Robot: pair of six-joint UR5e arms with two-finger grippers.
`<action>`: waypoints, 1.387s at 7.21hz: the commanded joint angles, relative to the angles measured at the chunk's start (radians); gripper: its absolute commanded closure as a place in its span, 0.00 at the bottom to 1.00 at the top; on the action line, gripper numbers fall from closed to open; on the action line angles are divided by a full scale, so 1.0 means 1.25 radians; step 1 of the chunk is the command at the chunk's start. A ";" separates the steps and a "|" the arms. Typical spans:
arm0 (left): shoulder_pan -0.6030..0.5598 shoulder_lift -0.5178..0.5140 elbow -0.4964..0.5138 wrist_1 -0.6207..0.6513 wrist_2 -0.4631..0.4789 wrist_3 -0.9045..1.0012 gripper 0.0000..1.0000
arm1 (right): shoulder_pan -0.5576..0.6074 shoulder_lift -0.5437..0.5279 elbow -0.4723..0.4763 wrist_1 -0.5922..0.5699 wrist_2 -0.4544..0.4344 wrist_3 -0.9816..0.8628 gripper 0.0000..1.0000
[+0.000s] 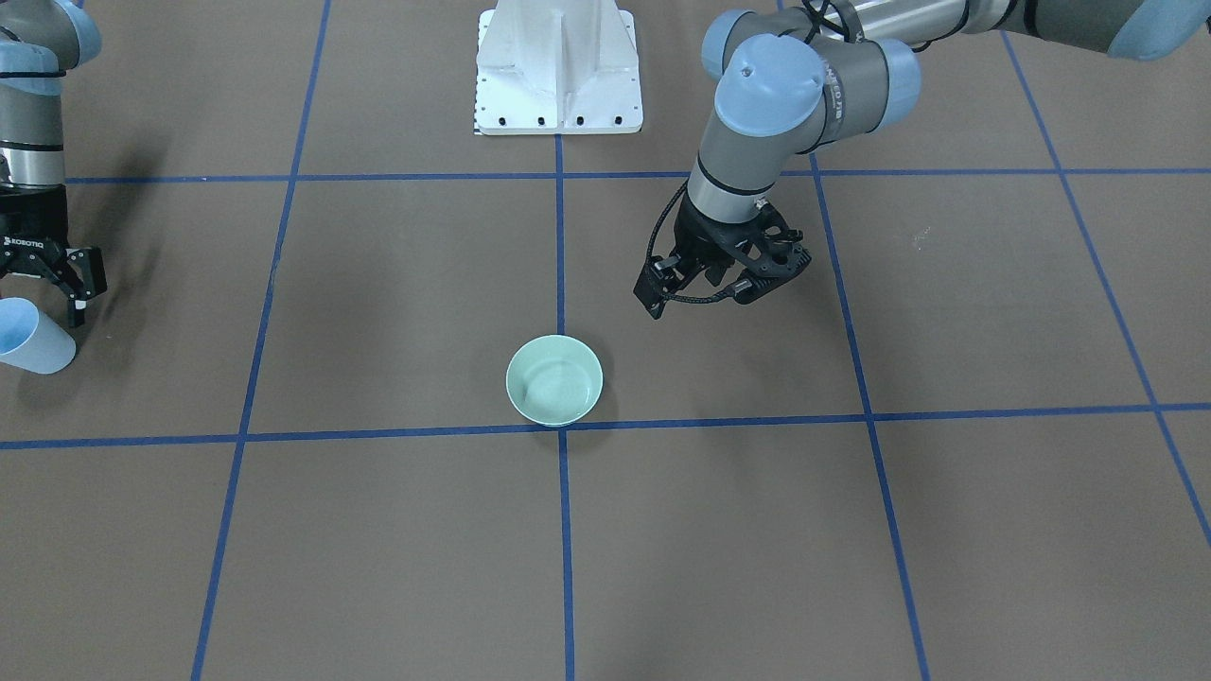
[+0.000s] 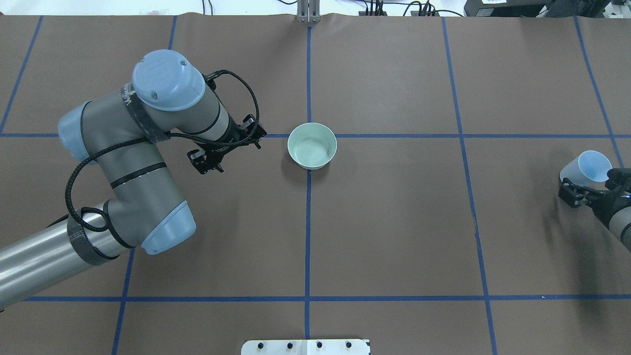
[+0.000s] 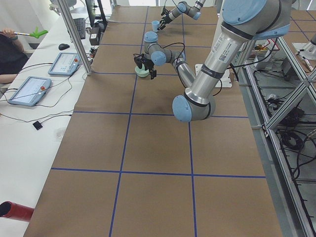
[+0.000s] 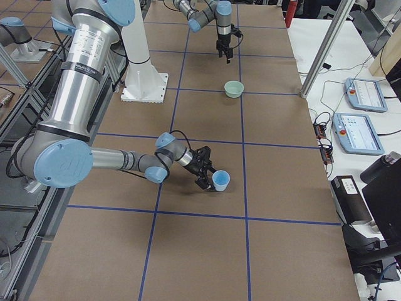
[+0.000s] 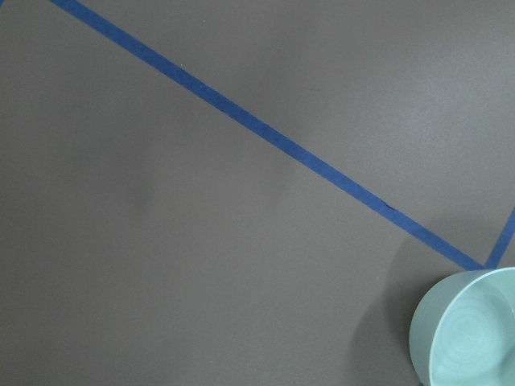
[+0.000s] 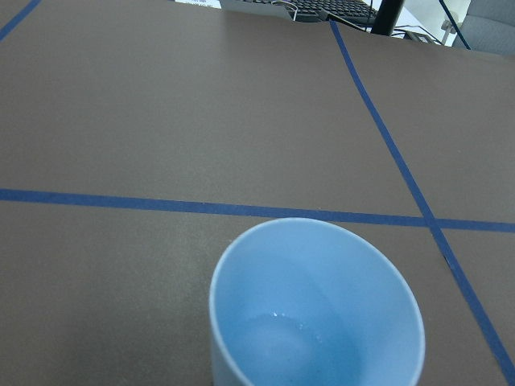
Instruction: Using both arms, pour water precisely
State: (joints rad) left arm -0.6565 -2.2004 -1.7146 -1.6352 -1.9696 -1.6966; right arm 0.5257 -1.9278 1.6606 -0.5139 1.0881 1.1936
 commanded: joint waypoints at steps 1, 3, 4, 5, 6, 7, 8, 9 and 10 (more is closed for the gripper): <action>0.001 0.001 0.002 0.000 0.000 0.000 0.00 | 0.017 0.008 -0.020 0.000 0.001 0.000 0.00; 0.001 0.001 0.003 0.000 0.000 0.000 0.00 | 0.032 0.034 -0.029 0.000 0.001 -0.007 0.00; 0.000 0.002 0.005 0.000 0.000 0.001 0.00 | 0.032 0.035 -0.029 0.000 0.001 -0.007 0.00; 0.000 0.002 0.003 0.000 0.000 0.001 0.00 | 0.035 0.036 -0.030 0.000 0.001 -0.009 0.00; 0.000 0.002 0.005 0.000 0.000 0.001 0.00 | 0.037 0.037 -0.034 0.000 0.001 -0.009 0.00; 0.000 0.003 0.005 0.000 0.000 0.000 0.00 | 0.040 0.037 -0.037 0.000 0.001 -0.009 0.01; 0.000 0.003 0.007 0.000 0.000 0.000 0.00 | 0.040 0.039 -0.040 0.000 0.001 -0.009 0.01; 0.000 0.003 0.006 0.000 0.000 0.001 0.00 | 0.041 0.054 -0.053 0.000 0.001 -0.009 0.01; 0.000 0.003 0.007 0.000 0.000 0.001 0.00 | 0.043 0.061 -0.061 0.000 0.002 -0.010 0.01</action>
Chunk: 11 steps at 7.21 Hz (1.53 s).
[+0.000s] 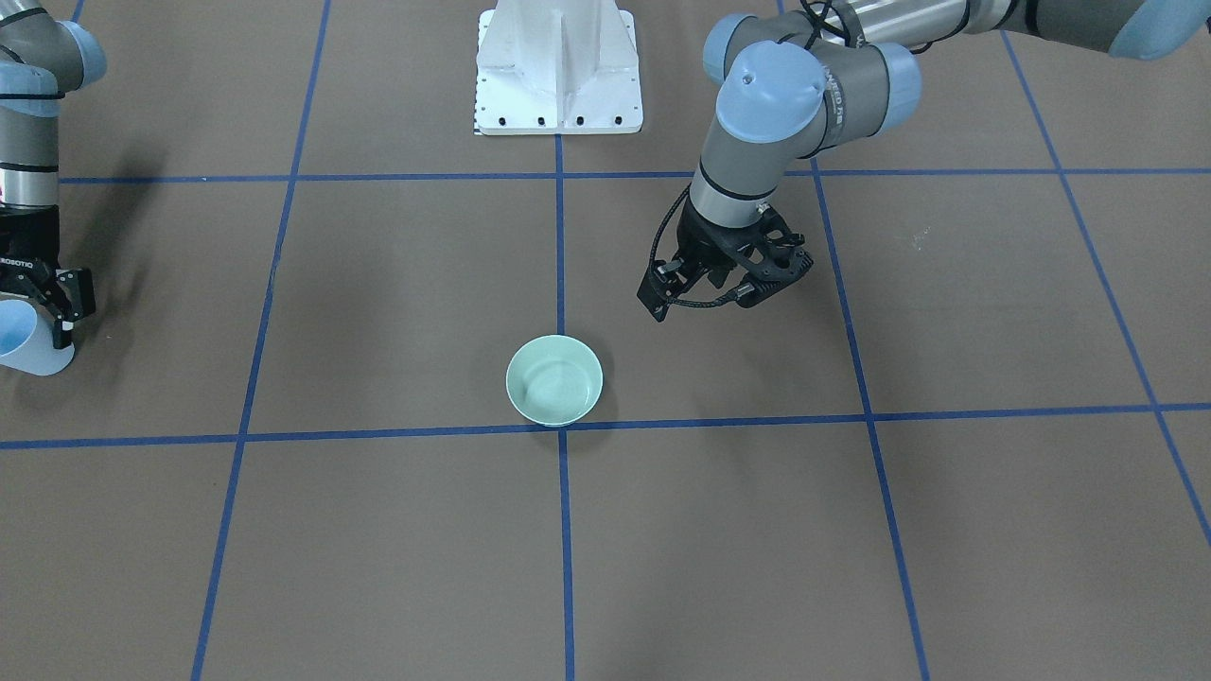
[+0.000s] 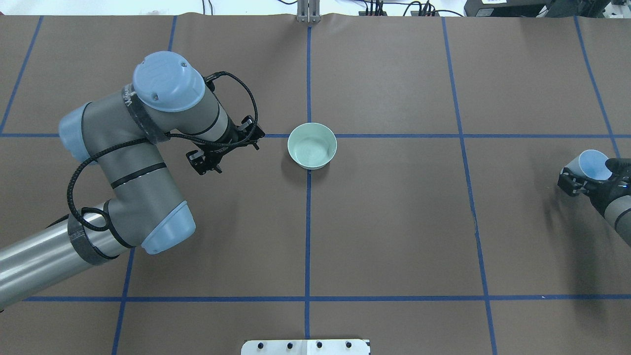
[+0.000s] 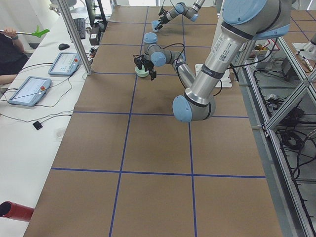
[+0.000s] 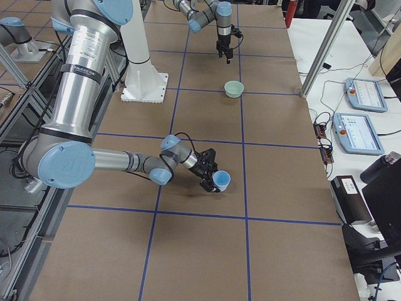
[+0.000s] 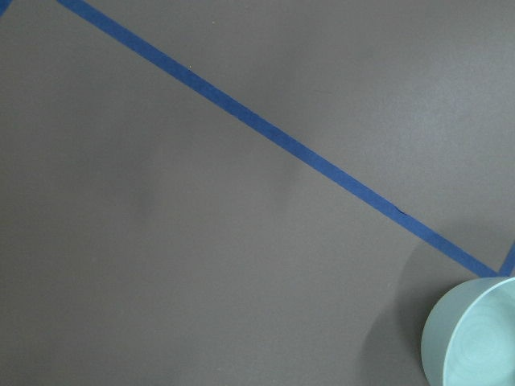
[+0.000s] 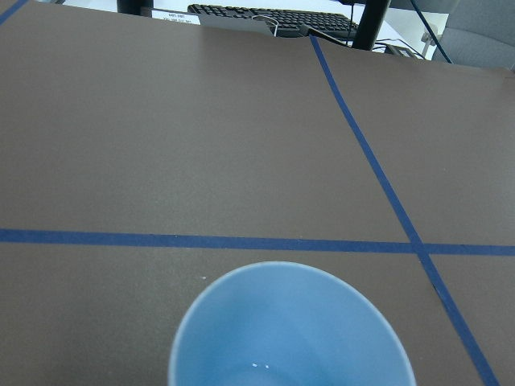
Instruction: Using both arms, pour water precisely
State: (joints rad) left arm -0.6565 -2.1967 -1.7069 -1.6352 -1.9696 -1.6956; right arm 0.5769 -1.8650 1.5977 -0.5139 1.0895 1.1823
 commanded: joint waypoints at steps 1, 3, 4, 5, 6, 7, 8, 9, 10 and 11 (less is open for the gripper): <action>0.000 -0.001 0.003 0.000 0.000 0.000 0.00 | 0.012 0.016 -0.012 0.000 0.003 -0.019 0.01; 0.000 -0.001 0.002 0.000 0.000 0.000 0.00 | 0.023 0.017 -0.012 0.000 0.003 -0.039 0.18; 0.000 -0.001 0.001 0.000 0.000 -0.001 0.00 | 0.024 0.028 -0.012 0.000 0.002 -0.037 0.56; 0.000 -0.002 0.000 0.000 0.000 -0.001 0.00 | 0.026 0.032 -0.012 0.000 0.006 -0.040 1.00; 0.000 -0.001 -0.003 0.001 -0.001 -0.001 0.00 | 0.034 0.032 -0.007 0.000 0.011 -0.040 1.00; -0.001 -0.001 -0.008 0.007 -0.001 -0.001 0.00 | 0.077 0.033 0.017 0.000 0.065 -0.089 1.00; -0.004 -0.001 -0.009 0.007 -0.001 -0.001 0.00 | 0.148 0.043 0.040 0.000 0.163 -0.196 1.00; -0.007 -0.001 -0.013 0.006 -0.001 -0.001 0.00 | 0.184 0.056 0.063 0.000 0.212 -0.242 1.00; -0.017 0.001 -0.027 0.007 -0.002 0.003 0.00 | 0.188 0.082 0.080 -0.001 0.230 -0.245 1.00; -0.031 0.005 -0.048 0.018 -0.002 0.045 0.00 | 0.200 0.114 0.095 -0.002 0.266 -0.250 1.00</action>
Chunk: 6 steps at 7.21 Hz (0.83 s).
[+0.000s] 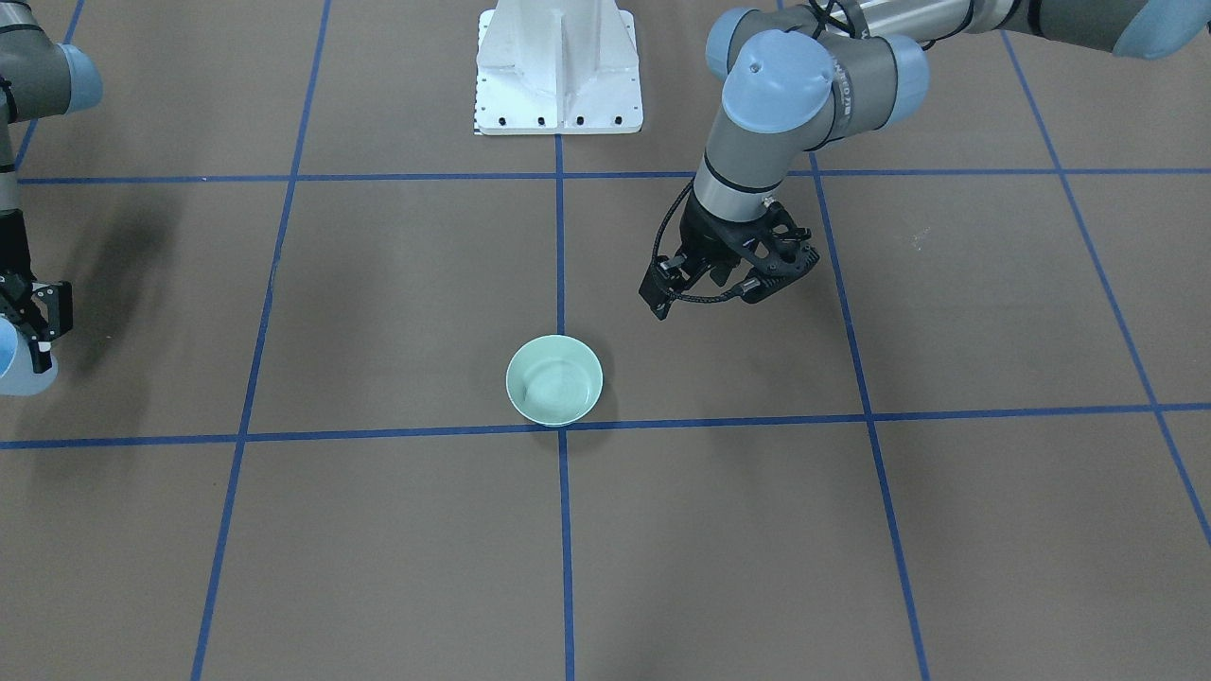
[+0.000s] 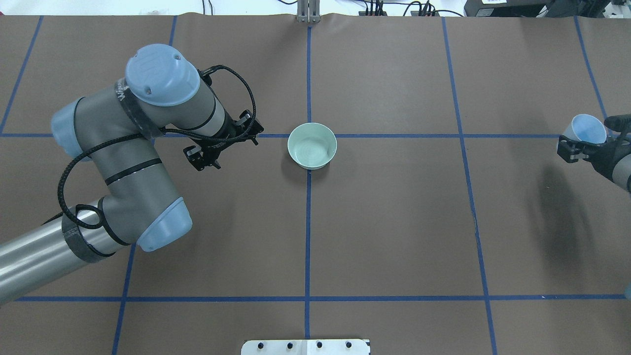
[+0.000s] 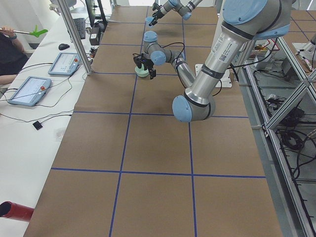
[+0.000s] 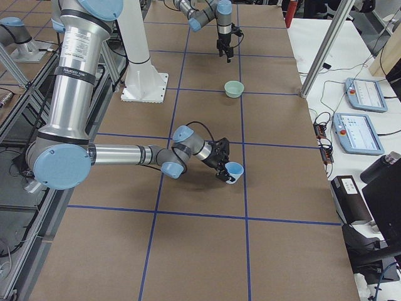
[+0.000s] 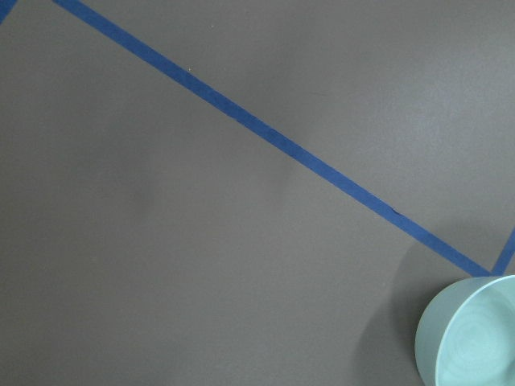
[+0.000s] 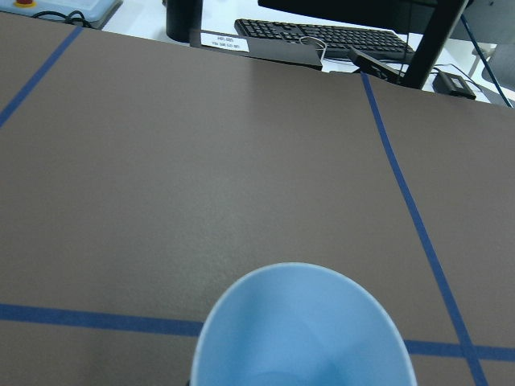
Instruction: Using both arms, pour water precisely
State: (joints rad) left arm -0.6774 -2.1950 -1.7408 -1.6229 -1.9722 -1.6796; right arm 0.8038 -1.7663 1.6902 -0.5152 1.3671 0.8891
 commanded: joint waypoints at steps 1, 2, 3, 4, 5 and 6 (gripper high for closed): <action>-0.029 0.066 -0.094 0.045 -0.002 0.117 0.00 | 0.022 0.080 0.042 -0.001 0.096 -0.026 1.00; -0.058 0.146 -0.159 0.053 -0.004 0.209 0.00 | 0.022 0.154 0.072 -0.012 0.117 -0.087 1.00; -0.089 0.195 -0.171 0.052 -0.007 0.269 0.00 | 0.018 0.230 0.065 -0.017 0.133 -0.146 1.00; -0.122 0.222 -0.171 0.052 -0.008 0.340 0.00 | 0.015 0.294 0.062 -0.072 0.159 -0.214 1.00; -0.151 0.254 -0.170 0.050 -0.008 0.419 0.00 | 0.012 0.386 0.060 -0.170 0.190 -0.301 1.00; -0.183 0.284 -0.168 0.047 -0.009 0.495 0.00 | -0.019 0.442 0.060 -0.240 0.214 -0.331 1.00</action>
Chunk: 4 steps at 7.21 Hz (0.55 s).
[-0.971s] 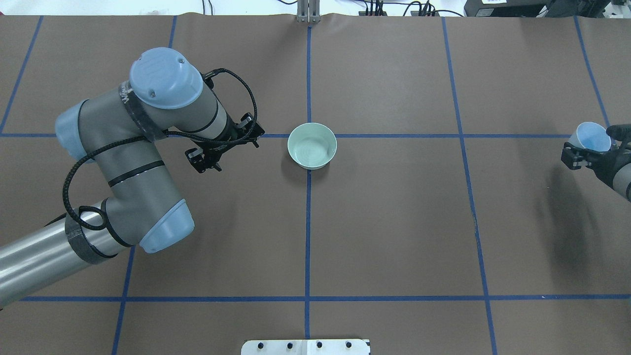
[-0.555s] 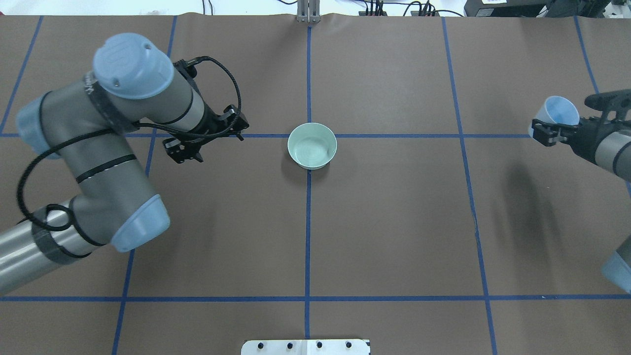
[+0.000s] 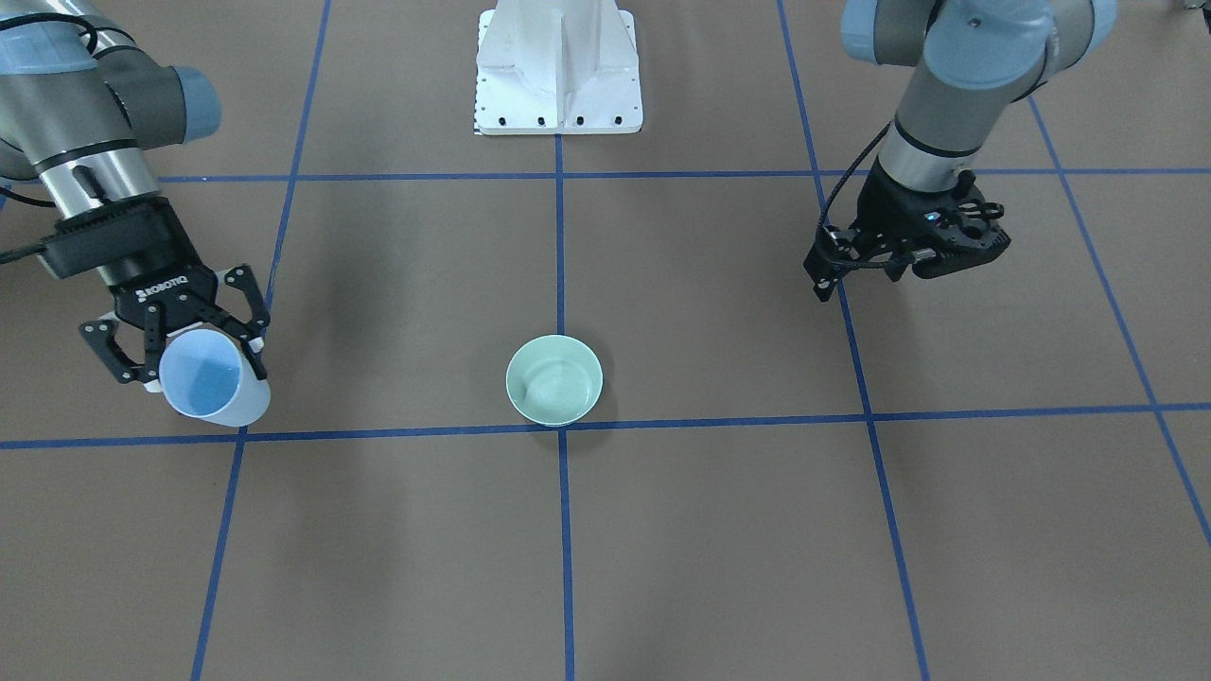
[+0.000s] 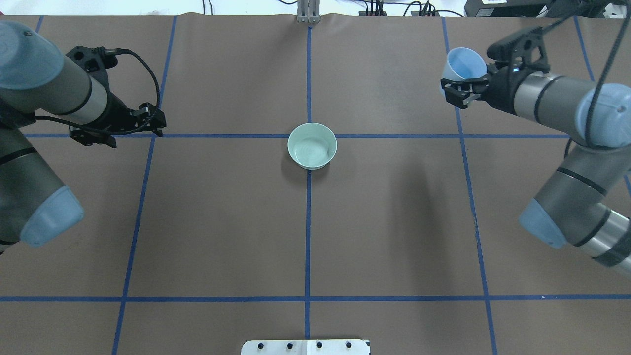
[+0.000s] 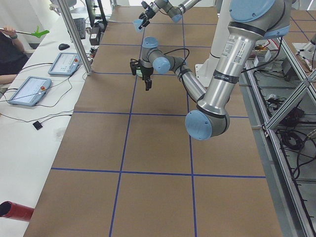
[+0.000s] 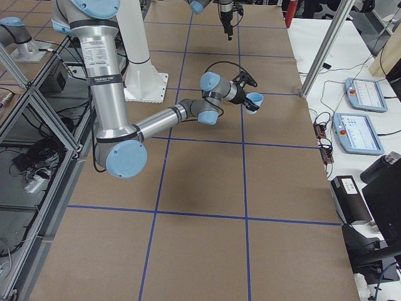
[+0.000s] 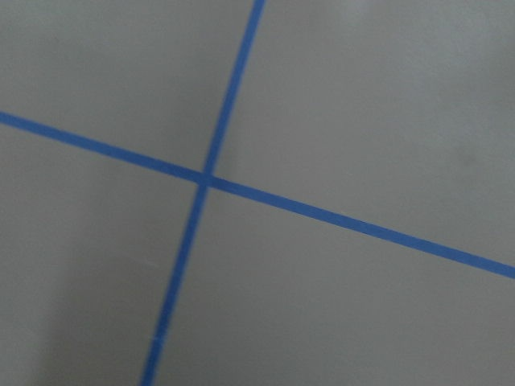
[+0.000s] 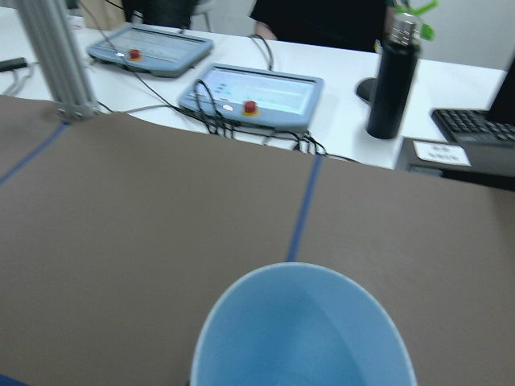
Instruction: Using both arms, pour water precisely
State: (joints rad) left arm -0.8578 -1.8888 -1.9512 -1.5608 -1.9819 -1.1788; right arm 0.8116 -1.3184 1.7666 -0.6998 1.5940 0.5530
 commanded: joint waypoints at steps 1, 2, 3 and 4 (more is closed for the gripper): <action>-0.062 0.062 0.000 -0.006 -0.001 0.145 0.00 | -0.064 0.118 0.000 -0.157 0.032 -0.077 1.00; -0.071 0.064 0.000 -0.007 -0.010 0.160 0.00 | -0.083 0.150 0.005 -0.233 0.033 -0.080 1.00; -0.075 0.075 -0.002 -0.008 -0.016 0.177 0.00 | -0.107 0.178 0.005 -0.317 0.035 -0.131 1.00; -0.076 0.083 -0.004 -0.008 -0.026 0.199 0.00 | -0.115 0.189 0.009 -0.397 0.038 -0.218 1.00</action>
State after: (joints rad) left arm -0.9473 -1.7989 -1.9537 -1.5699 -2.0012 -0.9629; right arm 0.6899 -1.1107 1.7737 -1.0715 1.6374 0.3855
